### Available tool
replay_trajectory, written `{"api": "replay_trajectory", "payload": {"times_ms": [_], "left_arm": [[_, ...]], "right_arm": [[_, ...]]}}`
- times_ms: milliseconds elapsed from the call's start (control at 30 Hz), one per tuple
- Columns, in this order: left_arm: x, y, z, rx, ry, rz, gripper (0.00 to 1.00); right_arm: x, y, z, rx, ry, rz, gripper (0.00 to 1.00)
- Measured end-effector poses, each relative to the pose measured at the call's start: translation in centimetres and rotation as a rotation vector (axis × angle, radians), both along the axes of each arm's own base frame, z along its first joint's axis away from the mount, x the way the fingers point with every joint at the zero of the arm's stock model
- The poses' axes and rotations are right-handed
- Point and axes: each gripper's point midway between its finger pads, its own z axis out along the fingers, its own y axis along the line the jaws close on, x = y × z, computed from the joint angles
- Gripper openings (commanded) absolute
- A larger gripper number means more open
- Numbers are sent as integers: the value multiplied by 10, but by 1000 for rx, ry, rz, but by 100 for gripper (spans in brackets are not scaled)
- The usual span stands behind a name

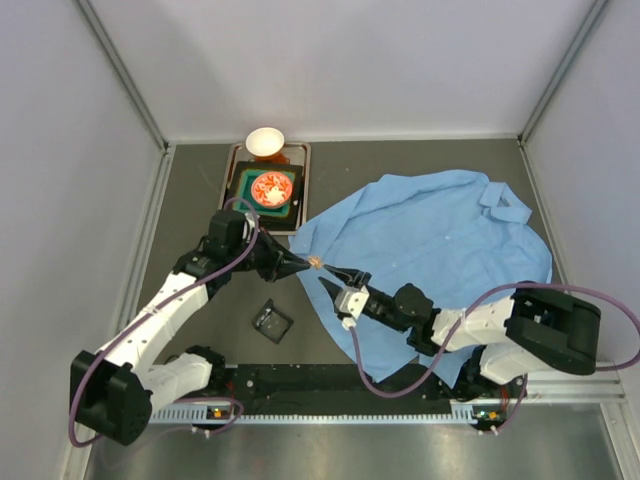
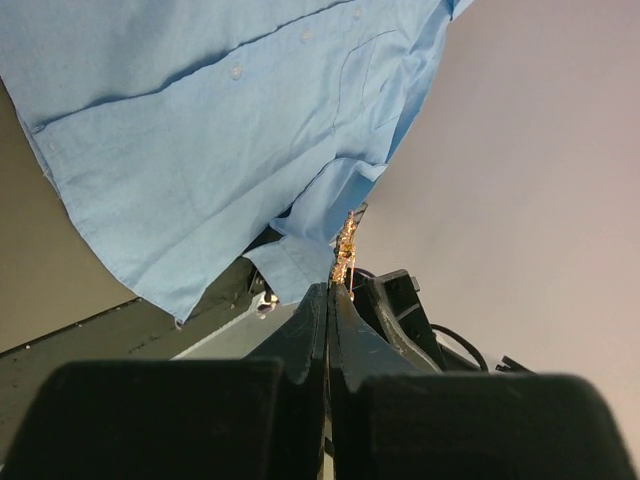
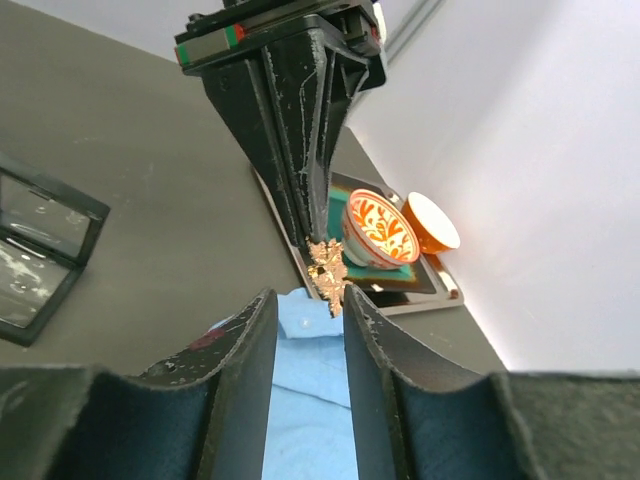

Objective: Remove the brooch from the garment

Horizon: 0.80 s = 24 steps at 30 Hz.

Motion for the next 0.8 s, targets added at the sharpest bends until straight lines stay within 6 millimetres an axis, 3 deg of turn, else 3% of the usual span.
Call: {"api": "replay_trajectory", "payload": {"times_ms": [800], "left_arm": [[-8,2,-1,-14,36,11,0]], "right_arm": [[13,13,-5,-84,-108,-98,18]]}}
